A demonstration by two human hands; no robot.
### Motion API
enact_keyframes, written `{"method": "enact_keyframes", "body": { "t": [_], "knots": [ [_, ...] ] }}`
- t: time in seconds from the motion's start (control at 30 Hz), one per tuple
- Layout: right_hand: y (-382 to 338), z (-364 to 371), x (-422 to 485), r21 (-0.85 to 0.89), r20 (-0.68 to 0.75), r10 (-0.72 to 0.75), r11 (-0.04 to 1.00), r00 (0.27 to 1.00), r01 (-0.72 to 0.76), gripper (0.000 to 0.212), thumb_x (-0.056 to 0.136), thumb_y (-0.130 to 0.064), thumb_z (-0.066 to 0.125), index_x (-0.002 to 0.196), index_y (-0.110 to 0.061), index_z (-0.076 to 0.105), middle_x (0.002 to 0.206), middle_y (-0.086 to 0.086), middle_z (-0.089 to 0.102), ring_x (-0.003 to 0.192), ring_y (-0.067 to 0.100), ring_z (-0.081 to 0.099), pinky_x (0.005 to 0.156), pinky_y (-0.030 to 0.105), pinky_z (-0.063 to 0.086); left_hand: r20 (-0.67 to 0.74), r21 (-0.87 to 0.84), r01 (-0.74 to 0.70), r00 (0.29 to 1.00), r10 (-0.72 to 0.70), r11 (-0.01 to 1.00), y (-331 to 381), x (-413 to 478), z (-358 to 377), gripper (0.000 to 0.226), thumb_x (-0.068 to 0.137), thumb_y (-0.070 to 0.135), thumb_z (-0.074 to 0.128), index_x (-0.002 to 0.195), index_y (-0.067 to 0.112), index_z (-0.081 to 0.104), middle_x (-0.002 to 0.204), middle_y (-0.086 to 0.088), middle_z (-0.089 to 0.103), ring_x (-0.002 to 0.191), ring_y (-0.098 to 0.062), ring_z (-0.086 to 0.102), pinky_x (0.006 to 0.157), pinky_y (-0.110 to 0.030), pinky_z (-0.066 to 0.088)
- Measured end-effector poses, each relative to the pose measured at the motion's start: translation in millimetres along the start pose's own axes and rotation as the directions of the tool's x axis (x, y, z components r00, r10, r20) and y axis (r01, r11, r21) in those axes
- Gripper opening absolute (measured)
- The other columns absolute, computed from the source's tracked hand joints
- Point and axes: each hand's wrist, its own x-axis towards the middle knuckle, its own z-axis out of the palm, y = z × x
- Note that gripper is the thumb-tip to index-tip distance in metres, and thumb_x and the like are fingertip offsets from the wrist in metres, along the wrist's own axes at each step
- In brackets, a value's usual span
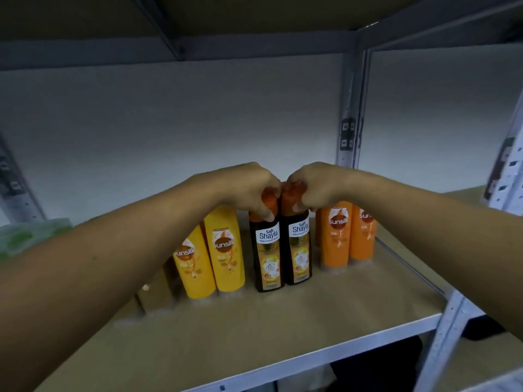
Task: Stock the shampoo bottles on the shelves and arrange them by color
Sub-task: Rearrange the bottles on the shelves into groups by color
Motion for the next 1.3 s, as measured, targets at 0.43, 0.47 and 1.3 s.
{"method": "enact_keyframes", "body": {
  "t": [0.43, 0.47, 1.3],
  "knots": [
    [2, -23, 11, 0.034, -0.096, -0.03, 0.999, 0.995, 0.034, 0.043, 0.092, -0.046, 0.063, 0.133, -0.034, 0.058, 0.132, -0.005, 0.058, 0.114, 0.018, 0.058, 0.088, 0.029, 0.05, -0.07, -0.076, 0.057, 0.996, -0.063, 0.995, -24, 3, -14, 0.048, 0.089, 0.06, 0.062, 0.128, 0.033, 0.059, 0.112, 0.009, 0.067, 0.093, -0.009, 0.061, 0.081, -0.032, 0.056],
    [2, -27, 14, 0.025, -0.121, -0.026, 0.999, 0.992, 0.03, 0.042, 0.093, -0.045, 0.062, 0.133, -0.033, 0.059, 0.134, -0.005, 0.057, 0.118, 0.018, 0.056, 0.089, 0.029, 0.047, -0.085, -0.074, 0.081, 0.993, -0.087, 0.994, -28, 6, -17, 0.044, 0.092, 0.057, 0.06, 0.128, 0.032, 0.059, 0.112, 0.008, 0.067, 0.092, -0.009, 0.061, 0.082, -0.033, 0.056],
    [-8, -10, 68, 0.23, 0.184, 0.159, 0.952, 0.97, -0.199, 0.042, 0.095, -0.023, 0.066, 0.136, -0.02, 0.057, 0.131, 0.007, 0.061, 0.107, 0.029, 0.066, 0.085, 0.04, 0.061, 0.119, -0.292, 0.188, 0.98, -0.16, 0.938, -53, 34, 3, 0.042, 0.091, 0.038, 0.07, 0.127, 0.017, 0.065, 0.108, -0.001, 0.072, 0.072, -0.013, 0.075, 0.076, -0.034, 0.063]
  ]
}}
